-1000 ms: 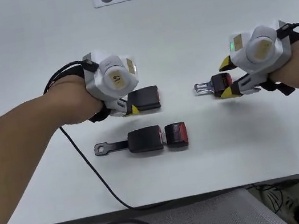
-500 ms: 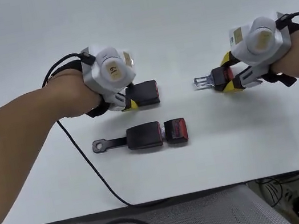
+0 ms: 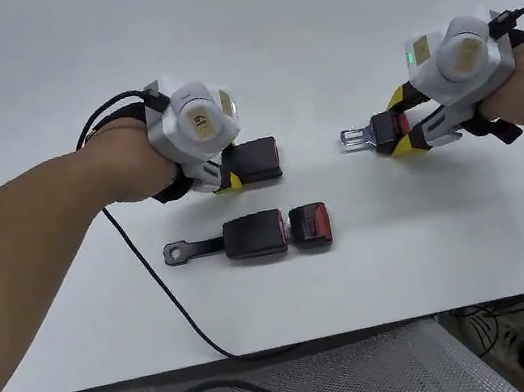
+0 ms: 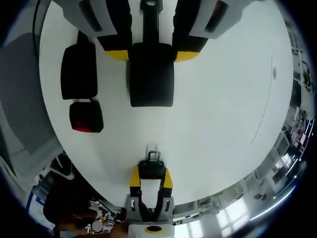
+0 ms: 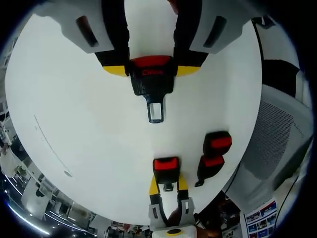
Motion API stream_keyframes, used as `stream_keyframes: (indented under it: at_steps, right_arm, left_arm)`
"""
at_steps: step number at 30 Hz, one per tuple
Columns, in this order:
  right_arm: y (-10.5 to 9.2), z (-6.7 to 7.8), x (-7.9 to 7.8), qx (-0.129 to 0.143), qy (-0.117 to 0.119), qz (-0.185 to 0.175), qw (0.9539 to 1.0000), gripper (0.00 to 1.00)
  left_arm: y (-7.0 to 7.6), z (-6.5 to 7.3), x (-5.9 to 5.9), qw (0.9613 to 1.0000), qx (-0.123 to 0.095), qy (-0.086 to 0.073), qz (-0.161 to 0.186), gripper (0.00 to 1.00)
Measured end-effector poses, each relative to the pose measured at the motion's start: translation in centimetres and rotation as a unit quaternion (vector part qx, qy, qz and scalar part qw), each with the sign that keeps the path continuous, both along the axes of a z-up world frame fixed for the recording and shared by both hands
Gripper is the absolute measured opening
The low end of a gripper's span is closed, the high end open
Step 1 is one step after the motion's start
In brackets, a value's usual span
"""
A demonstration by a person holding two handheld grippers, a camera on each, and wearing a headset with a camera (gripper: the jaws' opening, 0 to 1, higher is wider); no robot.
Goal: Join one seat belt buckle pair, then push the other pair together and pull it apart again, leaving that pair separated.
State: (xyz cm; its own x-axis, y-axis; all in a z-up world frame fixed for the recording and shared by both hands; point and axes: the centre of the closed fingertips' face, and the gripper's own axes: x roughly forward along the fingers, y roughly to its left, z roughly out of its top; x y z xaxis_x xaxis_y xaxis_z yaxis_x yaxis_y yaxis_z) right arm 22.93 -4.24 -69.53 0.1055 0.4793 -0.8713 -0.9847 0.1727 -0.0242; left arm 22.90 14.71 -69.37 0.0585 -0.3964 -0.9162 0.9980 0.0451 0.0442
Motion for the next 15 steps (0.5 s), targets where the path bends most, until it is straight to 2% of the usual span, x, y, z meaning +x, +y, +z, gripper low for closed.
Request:
stream_keyframes:
  at_steps: [3,6,10,12,15]
  right_arm:
    - [0.2,-0.1,0.2,0.001,-0.004,-0.001,1.0,0.33]
    - [1.1,0.6,-0.3,-0.002,-0.008,0.004,1.0,0.33]
    - [2.1,0.1,-0.1,-0.001,-0.012,0.013,0.9998,0.33]
    - [3.1,0.8,-0.7,0.001,-0.014,0.016,0.9998,0.33]
    - [4.5,0.5,-0.5,0.008,-0.015,0.018,0.9997,0.33]
  left_arm:
    - [0.1,-0.1,0.2,1.0,-0.003,0.003,0.0,0.32]
    - [0.1,-0.1,0.1,1.0,-0.002,0.003,-0.001,0.32]
    - [0.2,-0.2,0.2,0.9999,0.005,-0.001,-0.009,0.32]
    - [0.2,-0.1,0.2,0.9999,0.005,0.0,-0.009,0.32]
    - [0.2,0.0,0.2,1.0,0.005,0.0,-0.008,0.32]
